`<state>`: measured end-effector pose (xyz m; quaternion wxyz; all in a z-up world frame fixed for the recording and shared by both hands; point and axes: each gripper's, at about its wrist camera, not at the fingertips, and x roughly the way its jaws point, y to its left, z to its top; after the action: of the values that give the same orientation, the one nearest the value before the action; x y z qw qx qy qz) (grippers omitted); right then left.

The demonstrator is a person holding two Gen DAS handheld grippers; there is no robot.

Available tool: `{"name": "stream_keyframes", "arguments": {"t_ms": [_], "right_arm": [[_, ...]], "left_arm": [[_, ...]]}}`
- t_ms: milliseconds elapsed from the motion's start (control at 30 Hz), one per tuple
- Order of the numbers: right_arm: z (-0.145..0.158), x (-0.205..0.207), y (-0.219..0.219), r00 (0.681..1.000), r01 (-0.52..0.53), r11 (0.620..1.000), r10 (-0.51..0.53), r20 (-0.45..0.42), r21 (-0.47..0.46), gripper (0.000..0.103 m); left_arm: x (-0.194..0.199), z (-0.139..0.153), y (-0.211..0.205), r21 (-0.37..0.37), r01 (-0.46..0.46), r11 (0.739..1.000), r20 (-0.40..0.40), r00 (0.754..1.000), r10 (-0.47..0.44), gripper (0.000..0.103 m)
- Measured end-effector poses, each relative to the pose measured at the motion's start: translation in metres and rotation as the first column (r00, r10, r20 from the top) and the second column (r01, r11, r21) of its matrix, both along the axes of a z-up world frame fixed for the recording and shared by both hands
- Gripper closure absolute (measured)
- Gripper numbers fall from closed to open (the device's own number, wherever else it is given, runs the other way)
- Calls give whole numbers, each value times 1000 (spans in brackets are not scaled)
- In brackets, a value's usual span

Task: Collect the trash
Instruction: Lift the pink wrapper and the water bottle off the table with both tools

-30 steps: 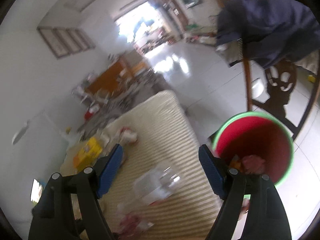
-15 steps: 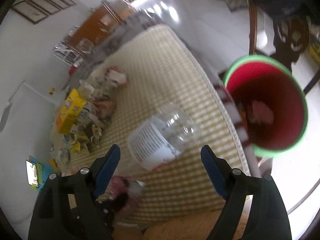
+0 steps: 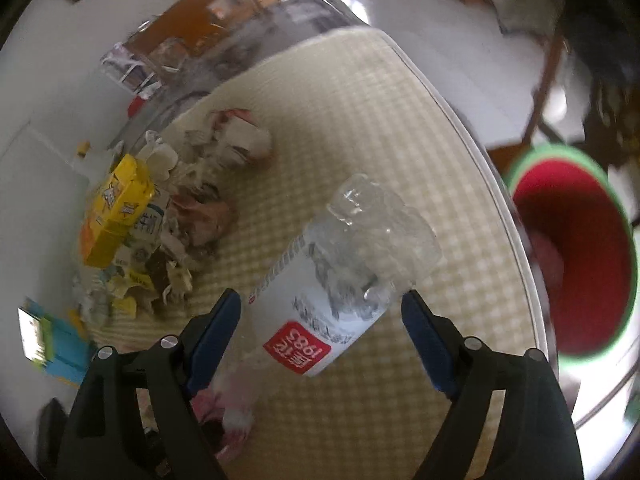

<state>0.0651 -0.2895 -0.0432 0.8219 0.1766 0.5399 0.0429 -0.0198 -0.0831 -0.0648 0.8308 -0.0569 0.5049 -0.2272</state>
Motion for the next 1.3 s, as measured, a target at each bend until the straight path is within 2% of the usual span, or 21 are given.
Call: {"name": "stream_keyframes", "arguments": {"t_ms": [67, 100, 167, 200, 300, 367, 433, 567, 633, 700, 900, 1067, 1100, 1133, 1167, 1300], "right_arm": [[1, 2, 5, 999, -17, 1000, 17, 28, -15, 34], [4, 1, 6, 999, -18, 1000, 19, 51, -17, 41], [5, 1, 5, 998, -14, 1000, 15, 68, -4, 49], [5, 1, 2, 997, -16, 999, 13, 77, 28, 68], [6, 2, -3, 997, 4, 999, -7, 76, 43, 69], [5, 2, -4, 997, 7, 999, -10, 72, 51, 66], [2, 1, -6, 998, 19, 999, -21, 51, 48, 50], [-2, 1, -6, 999, 40, 998, -41, 26, 44, 36], [-3, 2, -5, 999, 47, 998, -47, 21, 39, 25], [-5, 5, -3, 999, 40, 998, -41, 17, 43, 22], [-10, 16, 14, 1000, -9, 997, 9, 2, 75, 15], [-10, 21, 28, 999, -52, 998, 51, 12, 29, 16], [-10, 21, 31, 998, -64, 998, 63, 17, 11, 24], [-10, 21, 33, 997, -79, 997, 79, 17, -3, 37], [-11, 21, 34, 996, -87, 996, 87, 15, -1, 45], [-10, 18, 30, 997, -75, 996, 74, 28, 42, 50]], "left_arm": [[-1, -1, 1, -12, -6, 1000, -5, 1000, 6, 93], [0, -1, 2, -12, -11, 1000, -5, 1000, 11, 93], [-2, -1, 4, -12, -22, 1000, -6, 1000, 22, 93], [-3, 0, 5, -17, -28, 999, -8, 1000, 28, 93], [-7, 4, 9, -22, -34, 999, 1, 999, 35, 91], [-7, 3, 9, -17, -39, 999, -3, 999, 39, 84], [-6, 1, 9, -22, -42, 999, -14, 999, 42, 67], [-7, -2, 5, -15, -32, 999, -24, 999, 31, 55], [-7, -3, 2, -15, -23, 1000, -29, 999, 23, 49], [-7, -5, -2, -11, -11, 1000, -35, 999, 11, 48], [-9, -9, -9, 3, 13, 1000, -39, 999, -13, 48], [-10, -8, -15, 13, 22, 1000, -29, 999, -22, 49], [-10, -8, -16, 18, 22, 1000, -28, 999, -21, 54], [-11, -8, -18, 21, 21, 1000, -27, 999, -20, 62], [-10, -8, -18, 19, 20, 1000, -32, 999, -19, 65], [-11, -11, -13, -10, 3, 1000, -47, 999, -3, 76]]}}
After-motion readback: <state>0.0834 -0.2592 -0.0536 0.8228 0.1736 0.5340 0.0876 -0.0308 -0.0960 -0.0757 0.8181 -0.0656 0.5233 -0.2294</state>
